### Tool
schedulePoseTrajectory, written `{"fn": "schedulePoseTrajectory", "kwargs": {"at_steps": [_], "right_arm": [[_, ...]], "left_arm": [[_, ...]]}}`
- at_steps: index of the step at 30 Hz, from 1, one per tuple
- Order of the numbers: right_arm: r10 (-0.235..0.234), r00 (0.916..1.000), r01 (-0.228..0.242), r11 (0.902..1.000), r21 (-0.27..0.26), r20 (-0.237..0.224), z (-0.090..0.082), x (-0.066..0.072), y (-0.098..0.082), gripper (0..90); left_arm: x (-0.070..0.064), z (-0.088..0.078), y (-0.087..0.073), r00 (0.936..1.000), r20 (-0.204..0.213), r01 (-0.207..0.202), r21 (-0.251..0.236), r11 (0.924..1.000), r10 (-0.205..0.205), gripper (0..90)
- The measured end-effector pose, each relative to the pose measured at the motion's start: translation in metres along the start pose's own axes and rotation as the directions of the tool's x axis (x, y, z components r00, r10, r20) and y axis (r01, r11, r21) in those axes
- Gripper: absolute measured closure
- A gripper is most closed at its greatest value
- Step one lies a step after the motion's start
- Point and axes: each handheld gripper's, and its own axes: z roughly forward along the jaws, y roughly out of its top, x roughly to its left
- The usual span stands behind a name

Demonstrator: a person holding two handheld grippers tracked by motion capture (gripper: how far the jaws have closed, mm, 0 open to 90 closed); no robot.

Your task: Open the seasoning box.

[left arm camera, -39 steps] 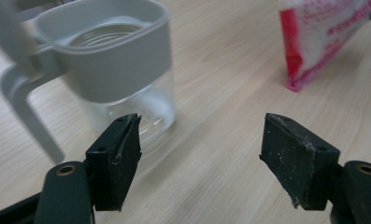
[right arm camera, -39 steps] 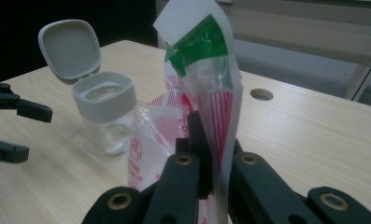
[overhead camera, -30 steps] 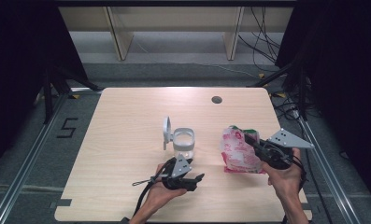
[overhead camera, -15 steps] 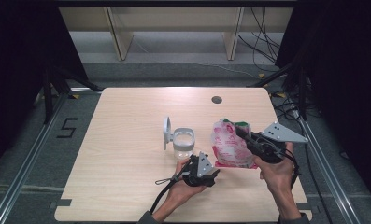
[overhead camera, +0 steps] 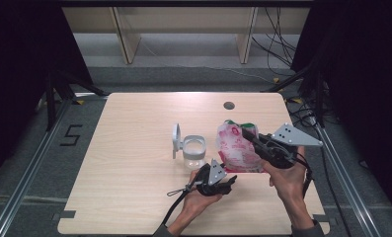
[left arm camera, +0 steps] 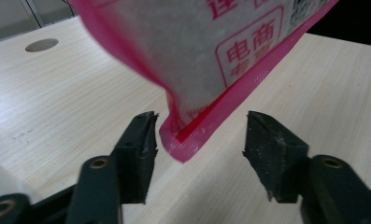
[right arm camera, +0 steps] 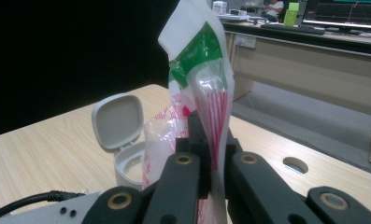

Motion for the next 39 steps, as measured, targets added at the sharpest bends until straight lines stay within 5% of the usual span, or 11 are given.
{"fn": "schedulePoseTrajectory", "kwargs": {"at_steps": [2,4,8,17,22,25,33,35,39], "right_arm": [[-0.005,1.0,0.006,0.9999,0.012,-0.006,0.002,0.001,0.0,90.0],[-0.009,0.9999,0.009,0.9999,0.005,-0.011,0.006,0.002,-0.001,90.0],[-0.03,0.9995,0.03,0.9993,0.021,-0.014,0.013,0.004,0.001,90.0],[-0.036,0.9992,0.036,0.9993,0.007,-0.018,0.034,0.005,0.016,90.0],[-0.051,0.9983,0.052,0.998,0.036,-0.028,0.046,0.004,0.026,90.0],[-0.061,0.9978,0.062,0.9973,0.04,-0.026,0.05,0.004,0.028,90.0],[-0.02,0.9993,0.022,0.9981,0.057,-0.032,0.063,0.001,0.031,90.0],[-0.023,0.999,0.025,0.9972,0.07,-0.038,0.067,0.0,0.032,90.0],[0.015,0.9988,-0.011,0.9964,0.084,-0.046,0.077,0.001,0.032,90.0]], "left_arm": [[-0.002,-0.001,0.002,0.9999,-0.01,0.006,-0.031,0.9995,-0.007,49.7],[0.0,0.0,0.003,0.9987,-0.037,-0.038,-0.039,0.9985,0.036,54.5],[0.002,0.004,0.001,0.9989,-0.045,0.01,-0.059,0.9982,-0.013,64.4],[0.002,0.009,0.008,0.9954,-0.073,0.053,-0.106,0.993,-0.061,70.1],[0.003,0.009,0.009,0.9934,-0.031,0.106,-0.139,0.9847,-0.111,70.6],[0.003,0.01,0.009,0.9934,-0.032,0.104,-0.145,0.984,-0.11,70.7],[0.006,0.018,0.009,0.9851,0.012,0.171,-0.188,0.9671,-0.172,70.8],[0.003,0.018,0.009,0.9856,-0.008,0.165,-0.179,0.9699,-0.169,70.8],[0.004,0.019,0.005,0.9815,-0.001,0.188,-0.197,0.9624,-0.192,70.8]]}}
